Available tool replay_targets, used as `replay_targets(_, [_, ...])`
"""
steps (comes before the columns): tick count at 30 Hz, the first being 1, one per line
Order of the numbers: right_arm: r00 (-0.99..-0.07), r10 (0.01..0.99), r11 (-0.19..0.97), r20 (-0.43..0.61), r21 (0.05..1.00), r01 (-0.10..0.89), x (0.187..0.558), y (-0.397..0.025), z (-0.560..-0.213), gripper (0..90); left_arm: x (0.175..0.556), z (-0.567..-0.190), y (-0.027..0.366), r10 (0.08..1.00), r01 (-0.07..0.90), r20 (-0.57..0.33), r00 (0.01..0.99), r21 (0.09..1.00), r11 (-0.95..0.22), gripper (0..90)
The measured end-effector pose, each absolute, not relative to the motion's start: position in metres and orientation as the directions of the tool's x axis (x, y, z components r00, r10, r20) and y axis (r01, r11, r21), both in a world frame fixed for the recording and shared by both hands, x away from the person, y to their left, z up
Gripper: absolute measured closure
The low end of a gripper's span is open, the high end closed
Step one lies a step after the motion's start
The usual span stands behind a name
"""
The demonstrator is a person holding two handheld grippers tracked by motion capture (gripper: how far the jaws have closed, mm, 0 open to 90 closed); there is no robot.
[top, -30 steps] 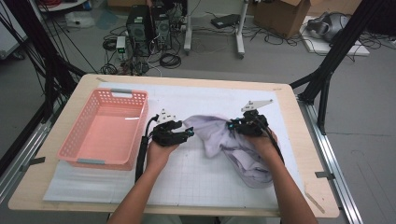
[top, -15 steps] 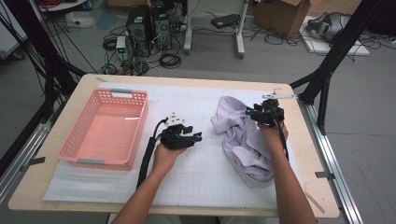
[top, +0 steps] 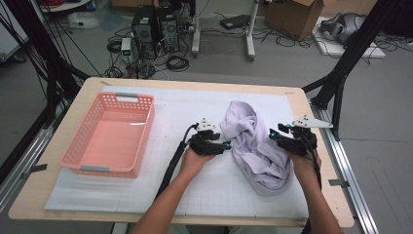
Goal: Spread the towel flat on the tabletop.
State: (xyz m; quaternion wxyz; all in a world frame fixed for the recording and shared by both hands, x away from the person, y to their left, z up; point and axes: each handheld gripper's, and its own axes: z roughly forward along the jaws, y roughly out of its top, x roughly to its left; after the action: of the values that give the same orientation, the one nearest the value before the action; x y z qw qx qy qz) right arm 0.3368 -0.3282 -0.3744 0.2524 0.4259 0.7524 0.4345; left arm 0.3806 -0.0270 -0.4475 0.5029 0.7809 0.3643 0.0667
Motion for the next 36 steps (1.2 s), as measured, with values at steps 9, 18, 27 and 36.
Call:
replay_targets(9, [-0.502, 0.864, 0.231, 0.026, 0.866, 0.442, 0.326, -0.338, -0.387, 54.4, 0.377, -0.452, -0.080, 0.604, 0.464, -0.153, 0.782, 0.790, -0.401, 48.9])
replay_targets(18, [-0.491, 0.871, 0.236, 0.020, 0.859, 0.454, 0.328, -0.340, -0.390, 54.0, 0.369, -0.445, -0.068, 0.612, 0.464, -0.116, 0.782, 0.765, -0.448, 84.3])
replay_targets(27, [-0.510, 0.860, 0.314, 0.000, 0.788, 0.529, 0.338, -0.334, -0.407, 48.7, 0.356, -0.440, 0.014, 0.690, 0.506, -0.170, 0.704, 0.802, -0.318, 84.6])
replay_targets(36, [-0.578, 0.815, 0.448, -0.043, 0.680, 0.581, 0.350, -0.307, -0.431, 52.8, 0.342, -0.429, 0.069, 0.750, 0.511, -0.189, 0.634, 0.830, -0.223, 84.7])
